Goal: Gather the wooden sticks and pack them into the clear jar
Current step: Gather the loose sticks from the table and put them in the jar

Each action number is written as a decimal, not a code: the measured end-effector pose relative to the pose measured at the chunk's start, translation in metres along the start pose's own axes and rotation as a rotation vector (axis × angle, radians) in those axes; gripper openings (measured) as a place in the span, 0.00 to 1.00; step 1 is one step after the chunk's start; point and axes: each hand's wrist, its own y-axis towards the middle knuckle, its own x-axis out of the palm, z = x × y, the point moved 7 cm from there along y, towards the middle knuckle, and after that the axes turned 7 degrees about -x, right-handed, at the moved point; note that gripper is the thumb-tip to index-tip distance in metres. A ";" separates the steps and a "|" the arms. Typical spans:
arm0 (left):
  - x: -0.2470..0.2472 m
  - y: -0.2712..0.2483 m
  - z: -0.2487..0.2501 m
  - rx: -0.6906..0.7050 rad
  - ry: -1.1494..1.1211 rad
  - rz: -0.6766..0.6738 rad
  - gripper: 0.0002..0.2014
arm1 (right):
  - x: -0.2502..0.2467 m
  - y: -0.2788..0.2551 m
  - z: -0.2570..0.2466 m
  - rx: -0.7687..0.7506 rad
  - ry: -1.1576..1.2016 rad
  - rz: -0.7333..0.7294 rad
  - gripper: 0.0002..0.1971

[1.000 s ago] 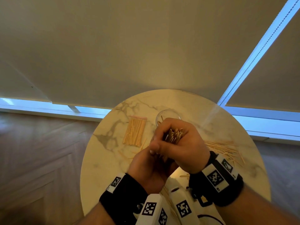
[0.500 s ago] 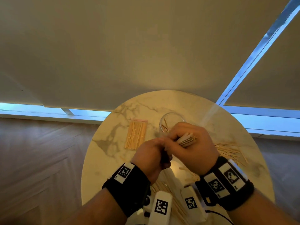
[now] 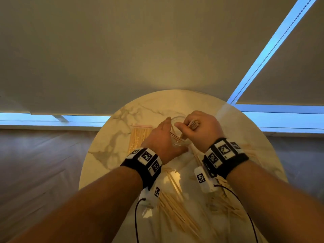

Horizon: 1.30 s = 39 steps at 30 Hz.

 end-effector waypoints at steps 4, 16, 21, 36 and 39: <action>0.004 0.006 -0.009 -0.021 -0.098 0.042 0.54 | 0.029 -0.002 0.014 -0.052 -0.195 -0.062 0.23; 0.003 -0.001 -0.007 -0.028 -0.159 0.070 0.49 | 0.028 -0.032 0.029 0.023 0.189 -0.030 0.31; 0.023 -0.027 -0.042 -0.154 -0.126 0.087 0.55 | 0.009 -0.087 0.026 0.110 0.128 -0.024 0.13; 0.089 -0.091 -0.134 -0.363 0.370 -0.135 0.31 | 0.128 -0.260 0.014 0.231 -0.078 -0.714 0.27; 0.098 -0.100 -0.138 -0.405 0.261 -0.133 0.20 | 0.124 -0.248 0.022 0.288 -0.088 -0.667 0.18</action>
